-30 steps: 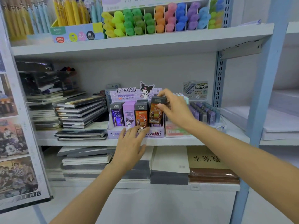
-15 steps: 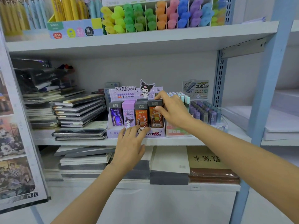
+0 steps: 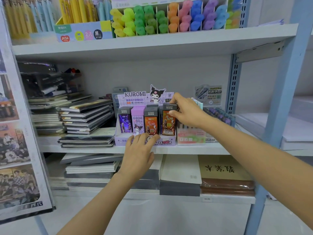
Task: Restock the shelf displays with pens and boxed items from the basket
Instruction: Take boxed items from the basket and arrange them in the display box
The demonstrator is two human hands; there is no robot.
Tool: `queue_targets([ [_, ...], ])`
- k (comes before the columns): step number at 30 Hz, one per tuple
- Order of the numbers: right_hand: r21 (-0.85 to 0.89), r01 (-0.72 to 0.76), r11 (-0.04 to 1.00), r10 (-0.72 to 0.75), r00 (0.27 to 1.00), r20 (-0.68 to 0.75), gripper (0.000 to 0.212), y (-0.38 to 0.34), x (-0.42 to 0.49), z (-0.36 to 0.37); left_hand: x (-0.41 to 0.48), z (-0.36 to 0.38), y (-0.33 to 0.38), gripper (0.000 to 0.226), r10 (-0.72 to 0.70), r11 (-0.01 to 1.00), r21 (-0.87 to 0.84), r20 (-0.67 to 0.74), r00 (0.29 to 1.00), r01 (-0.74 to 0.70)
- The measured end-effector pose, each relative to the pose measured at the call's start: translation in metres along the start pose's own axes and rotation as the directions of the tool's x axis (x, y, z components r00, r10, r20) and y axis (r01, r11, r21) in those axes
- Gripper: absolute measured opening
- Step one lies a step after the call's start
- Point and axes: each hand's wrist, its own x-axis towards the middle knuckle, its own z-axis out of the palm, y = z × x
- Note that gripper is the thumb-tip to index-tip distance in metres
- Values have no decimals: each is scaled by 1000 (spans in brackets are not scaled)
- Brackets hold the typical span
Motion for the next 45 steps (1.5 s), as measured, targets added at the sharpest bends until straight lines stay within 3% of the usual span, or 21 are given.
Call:
queue_targets([
  [6,68,51,996,-47,997,-57,17,-3,-12,12,-2,-1,4,52,-24,999,-24,-20,1000,23],
  [15,-4,18,1000,-18,996,88,22,-1,4,-1,-1,-2,3,55,-6,1000,3,-16,1000,6],
  [19,-166,54,985,-63,997,-53,21,-10,0,12,-2,-1,3,55,3,1000,19,-23,1000,-2],
  [22,-382,73,921,-152,972,-181,34,-8,-7,17,-2,-1,3,56,-2,1000,12,-15,1000,2],
  [27,-575,94,812,-149,988,-49,58,-2,-18,21,-2,-8,3,53,21,999,-31,11,1000,-21],
  [30,-457,141,878,-205,974,-95,66,-7,-12,13,15,-27,-8,41,42,987,-145,-178,983,-69],
  [32,-445,169,879,-210,977,-44,70,-11,2,10,41,-44,-16,45,17,986,-153,-274,962,-61],
  [35,-544,174,821,-109,983,150,74,-12,15,15,85,-55,-21,75,56,990,-125,-68,996,-64],
  [37,-565,188,803,-104,978,179,69,-6,18,18,105,-51,-26,92,77,996,-61,97,992,-71],
  [39,-549,228,804,-147,971,187,60,2,20,15,115,-46,-36,95,64,997,-64,187,980,-53],
  [45,-482,284,829,-200,955,219,52,14,22,11,119,-33,-50,78,129,991,-51,110,985,-124],
])
